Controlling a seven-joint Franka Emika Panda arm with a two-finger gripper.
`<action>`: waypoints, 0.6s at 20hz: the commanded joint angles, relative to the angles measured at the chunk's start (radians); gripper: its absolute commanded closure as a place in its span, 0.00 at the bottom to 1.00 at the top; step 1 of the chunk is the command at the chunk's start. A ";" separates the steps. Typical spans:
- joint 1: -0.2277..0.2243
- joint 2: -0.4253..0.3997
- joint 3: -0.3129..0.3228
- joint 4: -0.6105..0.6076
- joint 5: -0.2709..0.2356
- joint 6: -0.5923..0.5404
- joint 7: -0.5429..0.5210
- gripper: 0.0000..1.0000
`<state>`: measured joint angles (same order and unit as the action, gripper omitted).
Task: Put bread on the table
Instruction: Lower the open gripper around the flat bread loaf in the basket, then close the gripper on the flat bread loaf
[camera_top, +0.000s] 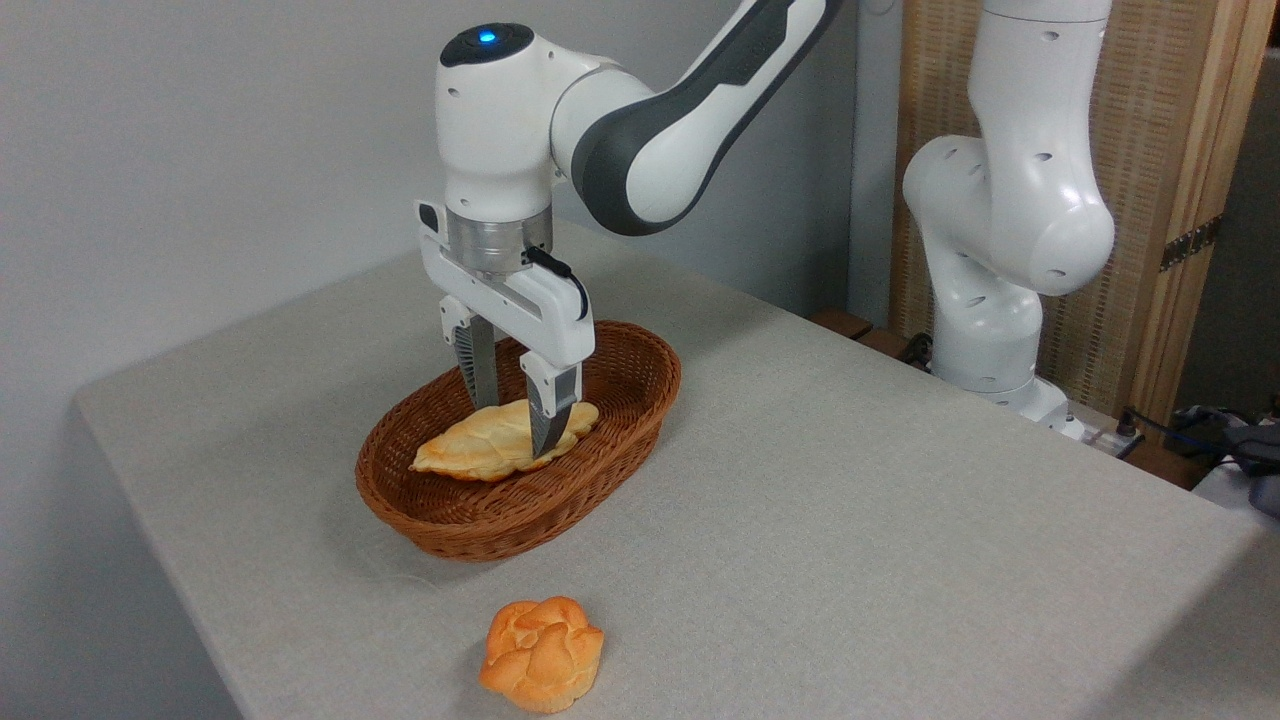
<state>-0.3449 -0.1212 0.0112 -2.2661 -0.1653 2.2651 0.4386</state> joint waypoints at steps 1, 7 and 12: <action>-0.014 -0.023 0.012 -0.038 -0.008 0.025 0.028 0.00; -0.014 -0.023 0.012 -0.049 0.043 0.017 0.109 0.00; -0.014 -0.023 0.012 -0.052 0.044 0.017 0.108 0.00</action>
<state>-0.3472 -0.1212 0.0110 -2.2955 -0.1333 2.2651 0.5376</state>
